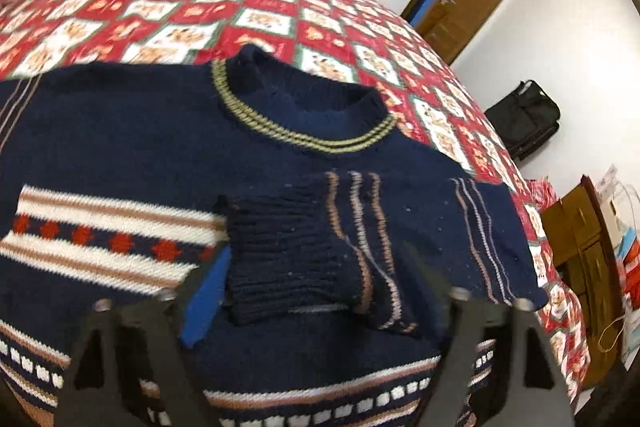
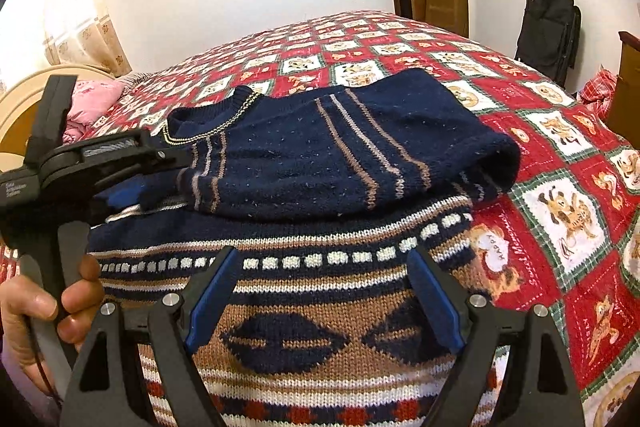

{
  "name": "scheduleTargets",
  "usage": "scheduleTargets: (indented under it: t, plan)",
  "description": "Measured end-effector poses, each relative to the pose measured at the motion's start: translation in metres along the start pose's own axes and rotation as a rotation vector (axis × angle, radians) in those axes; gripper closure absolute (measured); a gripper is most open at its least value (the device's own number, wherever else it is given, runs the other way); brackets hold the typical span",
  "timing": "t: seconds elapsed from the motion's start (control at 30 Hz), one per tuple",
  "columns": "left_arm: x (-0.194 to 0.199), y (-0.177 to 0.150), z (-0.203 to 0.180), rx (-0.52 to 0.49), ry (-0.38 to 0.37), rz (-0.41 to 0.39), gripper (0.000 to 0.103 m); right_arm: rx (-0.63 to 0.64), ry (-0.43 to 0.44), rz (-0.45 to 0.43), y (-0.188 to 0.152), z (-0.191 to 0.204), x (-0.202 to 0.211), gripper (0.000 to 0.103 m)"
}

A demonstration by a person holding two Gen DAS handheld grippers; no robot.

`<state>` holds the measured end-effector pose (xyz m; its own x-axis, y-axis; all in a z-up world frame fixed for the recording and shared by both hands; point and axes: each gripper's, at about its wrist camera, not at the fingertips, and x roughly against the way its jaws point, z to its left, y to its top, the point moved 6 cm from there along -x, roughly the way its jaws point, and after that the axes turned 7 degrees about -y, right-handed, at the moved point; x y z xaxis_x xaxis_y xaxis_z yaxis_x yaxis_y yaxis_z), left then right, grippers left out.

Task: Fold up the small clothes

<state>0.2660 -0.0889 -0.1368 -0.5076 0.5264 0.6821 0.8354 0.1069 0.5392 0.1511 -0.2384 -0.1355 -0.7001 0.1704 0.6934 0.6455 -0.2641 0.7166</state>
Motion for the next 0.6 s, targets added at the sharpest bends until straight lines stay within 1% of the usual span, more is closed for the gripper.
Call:
scheduleTargets:
  t: [0.03,0.07,0.1,0.13,0.23,0.33,0.47,0.5,0.57,0.6]
  plan:
    - [-0.003,-0.001,-0.003,-0.004,-0.028,0.017,0.062,-0.003,0.003,-0.004,-0.001,0.0,0.001,0.017]
    - [-0.004,-0.002,-0.006,0.002,-0.076,0.035,0.087,-0.008,0.005,-0.006,-0.001,-0.001,0.001,0.017]
    - [-0.003,-0.001,-0.007,0.004,-0.098,0.031,0.087,-0.012,0.004,-0.006,-0.001,-0.001,0.002,0.017]
    - [-0.001,0.001,-0.009,-0.007,-0.09,0.017,0.088,-0.017,-0.001,-0.004,0.0,-0.003,0.002,0.017]
    - [0.017,0.015,-0.015,-0.091,-0.036,-0.042,0.09,-0.03,-0.016,-0.006,0.002,-0.006,0.006,0.017]
    - [0.041,0.03,-0.014,-0.129,-0.027,-0.089,0.09,-0.038,-0.028,-0.011,0.005,-0.008,0.009,0.017]
    - [0.064,0.042,0.001,-0.154,0.006,-0.129,0.09,-0.024,-0.03,-0.022,0.006,-0.003,0.013,0.017]
    - [0.069,0.043,0.008,-0.162,0.026,-0.14,0.09,-0.018,-0.03,-0.025,0.006,-0.002,0.015,0.017]
    - [0.072,0.046,0.02,-0.163,0.057,-0.145,0.089,-0.005,-0.025,-0.023,0.004,0.003,0.016,0.017]
    - [0.072,0.045,0.029,-0.157,0.068,-0.13,0.089,-0.002,-0.021,-0.022,0.003,0.005,0.016,0.017]
